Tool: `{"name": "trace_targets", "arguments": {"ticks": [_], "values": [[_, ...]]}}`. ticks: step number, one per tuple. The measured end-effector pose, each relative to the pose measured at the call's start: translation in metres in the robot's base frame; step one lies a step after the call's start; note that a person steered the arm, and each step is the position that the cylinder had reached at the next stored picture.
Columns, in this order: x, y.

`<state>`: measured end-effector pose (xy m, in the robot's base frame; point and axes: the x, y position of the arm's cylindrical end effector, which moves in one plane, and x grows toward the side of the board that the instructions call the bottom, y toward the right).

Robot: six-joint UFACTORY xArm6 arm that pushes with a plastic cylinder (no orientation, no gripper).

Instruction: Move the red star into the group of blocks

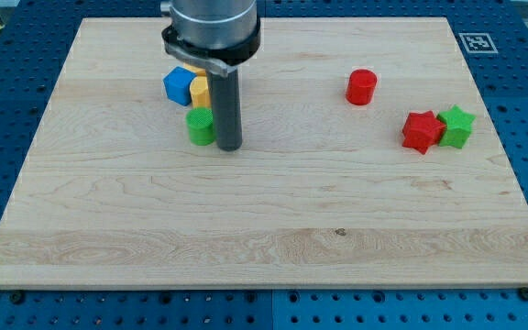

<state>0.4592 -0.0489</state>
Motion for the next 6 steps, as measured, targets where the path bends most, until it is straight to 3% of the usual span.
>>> {"name": "trace_targets", "arguments": {"ticks": [1,4,5,6], "values": [[0.006,-0.008],[-0.029,-0.075],[-0.008,-0.037],[0.021,0.041]]}}
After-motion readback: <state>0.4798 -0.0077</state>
